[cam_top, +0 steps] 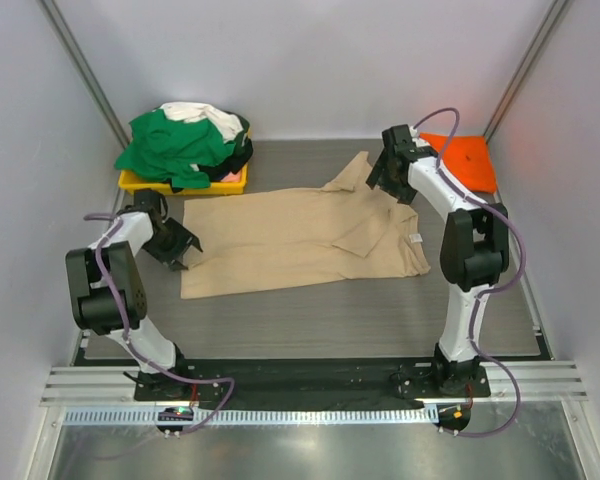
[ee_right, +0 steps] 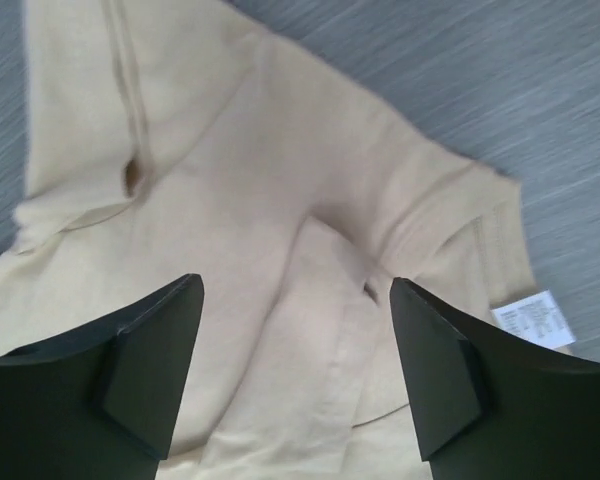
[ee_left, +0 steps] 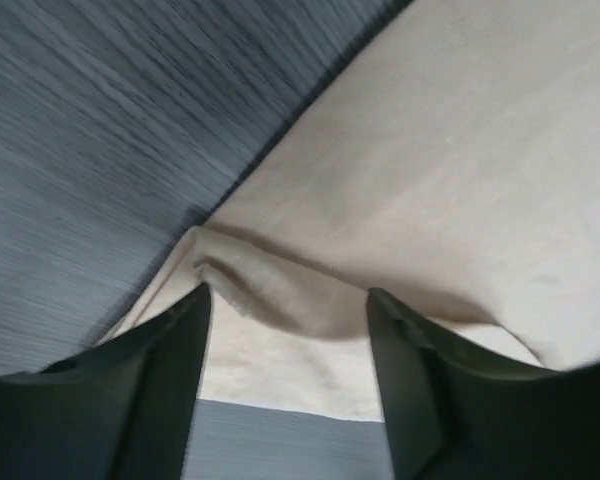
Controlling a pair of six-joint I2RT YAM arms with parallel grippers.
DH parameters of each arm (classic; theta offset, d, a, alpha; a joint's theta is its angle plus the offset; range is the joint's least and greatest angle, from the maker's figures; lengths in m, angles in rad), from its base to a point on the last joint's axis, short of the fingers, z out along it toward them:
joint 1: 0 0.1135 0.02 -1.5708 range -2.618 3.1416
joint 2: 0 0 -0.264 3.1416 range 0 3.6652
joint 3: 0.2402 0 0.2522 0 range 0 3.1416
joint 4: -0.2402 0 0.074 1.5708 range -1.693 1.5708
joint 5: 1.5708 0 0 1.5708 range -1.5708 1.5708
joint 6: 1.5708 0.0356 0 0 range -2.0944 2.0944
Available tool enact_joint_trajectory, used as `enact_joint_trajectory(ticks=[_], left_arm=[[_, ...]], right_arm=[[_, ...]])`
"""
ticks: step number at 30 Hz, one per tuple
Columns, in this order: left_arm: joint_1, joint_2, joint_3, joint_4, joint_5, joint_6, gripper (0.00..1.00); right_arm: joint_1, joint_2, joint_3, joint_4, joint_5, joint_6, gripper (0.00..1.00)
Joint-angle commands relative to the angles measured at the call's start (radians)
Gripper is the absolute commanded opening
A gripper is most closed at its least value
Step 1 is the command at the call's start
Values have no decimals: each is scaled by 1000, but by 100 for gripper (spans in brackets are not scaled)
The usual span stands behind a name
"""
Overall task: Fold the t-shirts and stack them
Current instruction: Fold the tshirt
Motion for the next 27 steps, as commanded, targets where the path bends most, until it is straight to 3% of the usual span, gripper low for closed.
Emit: enact_joint_trajectory(ticks=[1, 11, 14, 27], left_arm=[[6, -162, -1, -21, 15, 33, 68], [6, -546, -350, 57, -57, -76, 69], [5, -604, -437, 97, -62, -100, 69], [6, -465, -518, 218, -65, -113, 65]], right_arm=[[-20, -89, -24, -50, 76, -64, 82], [-59, -631, -739, 177, -50, 20, 81], [-91, -665, -825, 200, -77, 11, 77], [-136, -619, -933, 280, -107, 25, 74]])
